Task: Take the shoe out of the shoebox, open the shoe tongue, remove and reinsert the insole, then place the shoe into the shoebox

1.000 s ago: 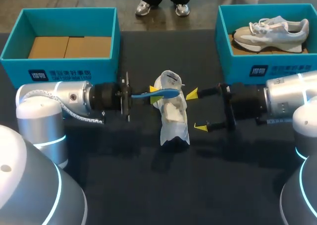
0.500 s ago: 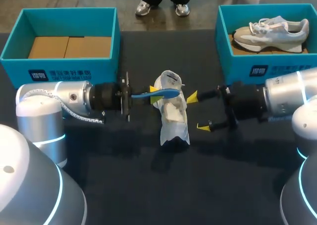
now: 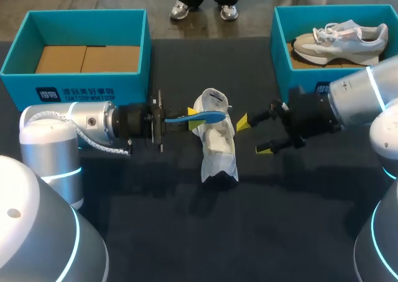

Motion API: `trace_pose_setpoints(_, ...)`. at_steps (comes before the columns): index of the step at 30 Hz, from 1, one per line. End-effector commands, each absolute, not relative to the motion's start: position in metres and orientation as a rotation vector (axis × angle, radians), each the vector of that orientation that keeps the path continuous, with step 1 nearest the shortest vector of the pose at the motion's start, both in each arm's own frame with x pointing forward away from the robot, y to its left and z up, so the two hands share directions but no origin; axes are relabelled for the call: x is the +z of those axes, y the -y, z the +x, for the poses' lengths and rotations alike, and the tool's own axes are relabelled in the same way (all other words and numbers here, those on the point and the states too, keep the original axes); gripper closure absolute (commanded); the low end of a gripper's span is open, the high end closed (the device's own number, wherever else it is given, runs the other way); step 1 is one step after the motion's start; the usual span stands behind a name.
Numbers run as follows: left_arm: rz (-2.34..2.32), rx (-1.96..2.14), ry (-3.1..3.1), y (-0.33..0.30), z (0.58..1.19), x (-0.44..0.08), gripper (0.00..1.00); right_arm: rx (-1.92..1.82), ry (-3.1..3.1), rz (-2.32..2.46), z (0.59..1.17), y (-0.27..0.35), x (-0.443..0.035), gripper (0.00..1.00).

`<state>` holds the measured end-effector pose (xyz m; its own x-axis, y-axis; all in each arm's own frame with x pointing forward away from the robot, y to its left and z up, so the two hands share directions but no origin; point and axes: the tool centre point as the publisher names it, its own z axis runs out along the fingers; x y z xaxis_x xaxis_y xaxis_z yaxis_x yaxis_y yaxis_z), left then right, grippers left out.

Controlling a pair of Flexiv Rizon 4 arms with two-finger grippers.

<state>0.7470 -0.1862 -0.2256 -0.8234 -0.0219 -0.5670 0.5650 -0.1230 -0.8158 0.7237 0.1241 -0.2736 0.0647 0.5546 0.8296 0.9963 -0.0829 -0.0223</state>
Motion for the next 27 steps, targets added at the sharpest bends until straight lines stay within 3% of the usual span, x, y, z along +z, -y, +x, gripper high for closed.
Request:
trace_pose_setpoints(1, 0.599, -1.999, -1.755, 0.187, 0.746, -0.226, 1.00, -0.876, 1.565, -1.723, 0.724, -0.127, -0.273, 0.00)
trace_pose_setpoints(10, 0.587, -2.005, -1.762, 0.191, 0.745, -0.228, 1.00, -1.049, 1.743, -1.623, 0.722, -0.117, -0.283, 0.00)
trace_pose_setpoints(27, 0.535, -2.020, -1.777, 0.207, 0.741, -0.238, 1.00, -1.008, 1.914, -1.477, 0.715, -0.093, -0.300, 0.00)
